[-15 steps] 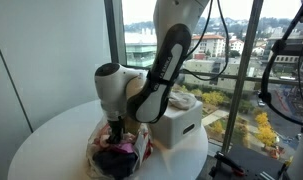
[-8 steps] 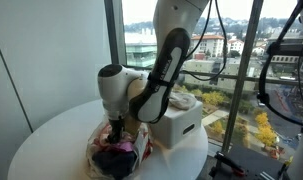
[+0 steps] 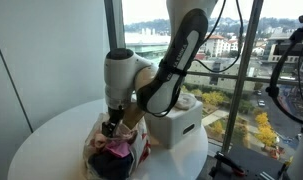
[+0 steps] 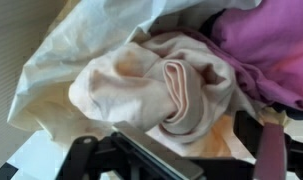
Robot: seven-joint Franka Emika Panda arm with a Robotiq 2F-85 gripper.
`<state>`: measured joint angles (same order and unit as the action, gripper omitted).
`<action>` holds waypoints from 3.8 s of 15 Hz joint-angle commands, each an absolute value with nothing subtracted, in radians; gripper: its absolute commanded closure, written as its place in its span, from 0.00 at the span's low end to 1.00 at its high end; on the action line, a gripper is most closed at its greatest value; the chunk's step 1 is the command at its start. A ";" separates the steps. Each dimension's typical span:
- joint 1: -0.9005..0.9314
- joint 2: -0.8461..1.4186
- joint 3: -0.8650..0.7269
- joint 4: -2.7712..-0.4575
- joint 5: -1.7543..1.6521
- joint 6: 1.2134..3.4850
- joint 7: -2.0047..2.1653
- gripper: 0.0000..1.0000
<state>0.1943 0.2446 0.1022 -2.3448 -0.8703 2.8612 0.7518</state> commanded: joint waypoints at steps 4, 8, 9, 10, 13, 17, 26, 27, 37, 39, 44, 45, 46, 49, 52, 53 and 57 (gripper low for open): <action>0.202 0.033 0.157 -2.493 -0.777 2.961 0.738 0.00; 0.225 0.064 0.253 -2.540 -0.550 2.978 0.574 0.00; 0.229 0.077 0.284 -2.551 -0.488 2.988 0.519 0.00; 0.233 0.094 0.317 -2.554 -0.426 2.991 0.472 0.00; 0.284 0.148 0.373 -2.536 -0.208 2.980 0.285 0.00; 0.205 0.233 0.479 -2.479 -0.090 2.926 0.122 0.00; 0.157 0.405 0.491 -2.356 0.038 2.877 -0.144 0.00; 0.157 0.419 0.486 -2.345 0.043 2.874 -0.157 0.00; 0.187 0.437 0.324 -2.341 -0.001 2.882 -0.120 0.00; 0.159 0.441 0.356 -2.338 0.028 2.864 -0.147 0.00; 0.174 0.456 0.366 -2.335 0.019 2.824 -0.153 0.00; 0.183 0.460 0.353 -2.332 0.011 2.822 -0.147 0.00; 0.198 0.466 0.333 -2.328 -0.005 2.823 -0.137 0.00; 0.208 0.472 0.311 -2.320 -0.020 2.820 -0.133 0.00; 0.226 0.460 0.286 -2.319 -0.042 2.822 -0.121 0.00; 0.236 0.458 0.272 -2.317 -0.054 2.823 -0.114 0.00; 0.263 0.448 0.231 -2.318 -0.095 2.824 -0.103 0.00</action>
<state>0.2314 0.4624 0.2676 -2.3302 -0.0572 2.8353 -0.1274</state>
